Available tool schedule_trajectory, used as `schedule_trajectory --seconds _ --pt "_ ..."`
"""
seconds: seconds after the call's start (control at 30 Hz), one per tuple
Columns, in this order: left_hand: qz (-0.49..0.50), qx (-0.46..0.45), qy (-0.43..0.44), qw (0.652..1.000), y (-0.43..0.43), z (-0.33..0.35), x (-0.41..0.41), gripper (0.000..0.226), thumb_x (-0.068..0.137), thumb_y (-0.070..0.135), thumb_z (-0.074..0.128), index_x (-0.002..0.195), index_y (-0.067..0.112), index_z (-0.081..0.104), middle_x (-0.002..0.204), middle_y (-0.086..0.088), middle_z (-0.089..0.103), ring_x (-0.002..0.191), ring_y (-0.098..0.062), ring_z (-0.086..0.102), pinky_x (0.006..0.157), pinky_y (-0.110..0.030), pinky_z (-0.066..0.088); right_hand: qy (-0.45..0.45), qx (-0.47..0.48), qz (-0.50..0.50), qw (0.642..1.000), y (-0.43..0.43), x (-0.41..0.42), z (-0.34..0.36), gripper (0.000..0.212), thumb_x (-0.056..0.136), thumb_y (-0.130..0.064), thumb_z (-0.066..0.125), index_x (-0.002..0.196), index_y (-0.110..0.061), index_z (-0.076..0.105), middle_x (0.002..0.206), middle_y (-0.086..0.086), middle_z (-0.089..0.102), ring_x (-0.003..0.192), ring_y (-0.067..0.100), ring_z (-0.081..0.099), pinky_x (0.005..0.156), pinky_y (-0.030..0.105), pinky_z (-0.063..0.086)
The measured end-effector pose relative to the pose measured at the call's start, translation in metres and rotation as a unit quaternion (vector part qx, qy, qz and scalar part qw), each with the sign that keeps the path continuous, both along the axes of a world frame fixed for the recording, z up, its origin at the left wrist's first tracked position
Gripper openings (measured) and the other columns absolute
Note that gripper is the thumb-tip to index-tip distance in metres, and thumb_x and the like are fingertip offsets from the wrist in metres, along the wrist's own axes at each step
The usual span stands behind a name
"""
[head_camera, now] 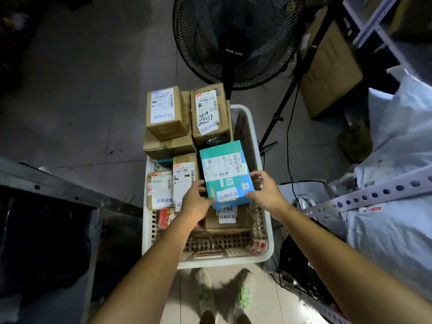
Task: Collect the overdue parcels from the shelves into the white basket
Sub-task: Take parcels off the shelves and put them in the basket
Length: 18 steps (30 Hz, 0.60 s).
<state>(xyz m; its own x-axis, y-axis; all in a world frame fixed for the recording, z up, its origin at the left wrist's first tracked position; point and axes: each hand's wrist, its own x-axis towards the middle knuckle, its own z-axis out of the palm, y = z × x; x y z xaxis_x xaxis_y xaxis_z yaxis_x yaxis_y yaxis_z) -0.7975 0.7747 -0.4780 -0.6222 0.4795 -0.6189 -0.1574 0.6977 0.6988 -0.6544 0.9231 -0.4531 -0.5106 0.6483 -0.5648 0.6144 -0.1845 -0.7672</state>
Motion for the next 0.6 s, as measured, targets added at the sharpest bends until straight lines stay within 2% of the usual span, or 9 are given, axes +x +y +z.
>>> schedule_trajectory --seconds 0.07,0.2,0.27,0.37,0.47,0.53,0.6 --pt "-0.017 -0.016 -0.005 1.0 0.003 0.004 -0.001 0.064 0.087 0.007 0.074 0.144 0.015 0.045 0.126 -0.002 0.064 0.111 -0.017 0.06 0.088 -0.03 0.048 -0.029 0.001 0.027 0.999 0.007 0.003 0.003 0.043 0.085 0.004 0.069 0.118 -0.014 0.05 0.108 -0.002 0.059 0.105 0.016 0.061 0.08 0.033 0.058" --pt "-0.067 -0.047 0.027 0.996 0.007 0.027 -0.006 0.053 0.091 0.014 0.068 0.141 0.015 0.049 0.109 -0.001 0.068 0.105 -0.018 0.062 0.086 -0.03 0.046 -0.099 0.017 0.1 0.99 0.022 0.004 0.022 0.031 0.088 -0.007 0.069 0.113 -0.013 0.052 0.109 0.004 0.065 0.102 0.021 0.065 0.089 0.042 0.055" --pt "-0.11 -0.066 0.074 0.989 0.005 0.046 -0.013 0.048 0.092 0.017 0.067 0.138 0.017 0.053 0.113 -0.003 0.067 0.101 -0.019 0.062 0.083 -0.031 0.048 -0.15 0.075 0.173 0.971 0.028 -0.001 0.044 0.027 0.09 -0.016 0.067 0.114 -0.017 0.054 0.113 0.004 0.066 0.101 0.021 0.065 0.089 0.043 0.055" --pt "-0.192 -0.096 0.179 0.96 -0.002 0.084 -0.026 0.04 0.093 0.022 0.065 0.132 0.022 0.056 0.111 -0.002 0.064 0.088 -0.018 0.061 0.071 -0.03 0.05 -0.21 0.174 0.274 0.922 0.029 -0.011 0.086 0.037 0.092 -0.023 0.063 0.128 -0.02 0.054 0.124 0.003 0.062 0.107 0.022 0.061 0.092 0.038 0.052" --pt "-0.228 -0.113 0.231 0.939 -0.012 0.119 -0.043 0.043 0.092 0.028 0.064 0.134 0.022 0.055 0.121 -0.006 0.065 0.102 -0.025 0.062 0.081 -0.031 0.052 -0.23 0.239 0.346 0.878 0.02 -0.027 0.125 0.048 0.092 -0.029 0.062 0.138 -0.019 0.049 0.135 0.005 0.057 0.118 0.024 0.056 0.091 0.033 0.045" --pt "-0.226 -0.114 0.235 0.938 -0.02 0.14 -0.053 0.045 0.091 0.029 0.065 0.135 0.024 0.055 0.124 -0.005 0.064 0.104 -0.025 0.063 0.088 -0.034 0.054 -0.228 0.262 0.36 0.866 0.01 -0.038 0.15 0.052 0.092 -0.031 0.062 0.141 -0.018 0.047 0.137 0.005 0.056 0.122 0.025 0.055 0.094 0.034 0.045" --pt "-0.223 -0.107 0.243 0.938 -0.028 0.161 -0.062 0.045 0.088 0.032 0.066 0.132 0.029 0.057 0.124 -0.003 0.064 0.105 -0.025 0.064 0.092 -0.038 0.054 -0.219 0.285 0.368 0.858 -0.003 -0.049 0.171 0.049 0.092 -0.03 0.062 0.138 -0.018 0.049 0.133 0.007 0.058 0.119 0.027 0.056 0.089 0.034 0.046"
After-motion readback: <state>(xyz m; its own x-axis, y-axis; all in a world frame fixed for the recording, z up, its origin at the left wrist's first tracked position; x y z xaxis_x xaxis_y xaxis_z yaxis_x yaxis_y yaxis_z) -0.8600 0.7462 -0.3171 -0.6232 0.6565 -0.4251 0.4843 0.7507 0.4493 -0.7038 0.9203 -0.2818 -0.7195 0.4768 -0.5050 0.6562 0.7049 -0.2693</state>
